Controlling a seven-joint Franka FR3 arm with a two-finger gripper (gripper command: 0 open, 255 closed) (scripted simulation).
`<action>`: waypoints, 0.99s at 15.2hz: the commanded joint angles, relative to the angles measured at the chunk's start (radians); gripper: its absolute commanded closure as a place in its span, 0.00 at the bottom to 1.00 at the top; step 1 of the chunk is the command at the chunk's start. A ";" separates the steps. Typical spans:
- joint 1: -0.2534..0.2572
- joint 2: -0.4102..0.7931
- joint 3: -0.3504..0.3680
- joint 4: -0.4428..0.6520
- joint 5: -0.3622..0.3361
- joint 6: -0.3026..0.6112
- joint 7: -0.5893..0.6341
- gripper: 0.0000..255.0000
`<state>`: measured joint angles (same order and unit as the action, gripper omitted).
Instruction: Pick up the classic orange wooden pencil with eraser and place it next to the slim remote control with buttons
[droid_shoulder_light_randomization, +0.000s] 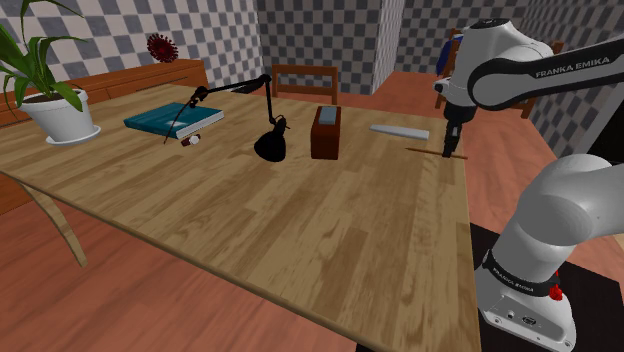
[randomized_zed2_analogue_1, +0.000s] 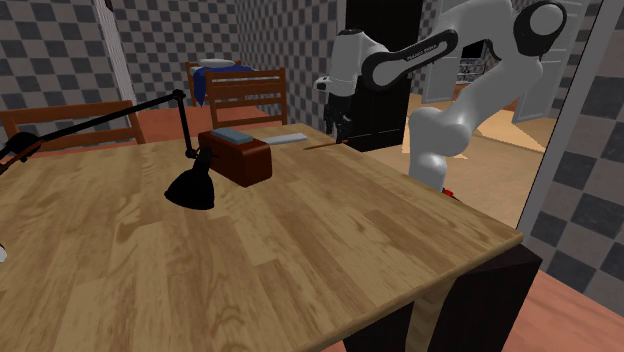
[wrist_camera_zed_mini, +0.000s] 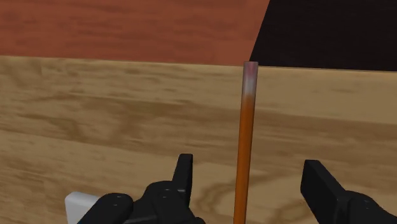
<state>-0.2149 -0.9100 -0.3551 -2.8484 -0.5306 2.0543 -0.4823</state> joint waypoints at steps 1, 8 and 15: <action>0.000 0.000 0.000 0.000 0.000 0.000 0.000 0.00; 0.027 -0.057 0.061 0.090 0.065 -0.150 -0.012 0.00; 0.027 -0.057 0.061 0.090 0.065 -0.150 -0.012 0.00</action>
<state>-0.1881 -0.9667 -0.2942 -2.7585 -0.4662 1.9048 -0.4942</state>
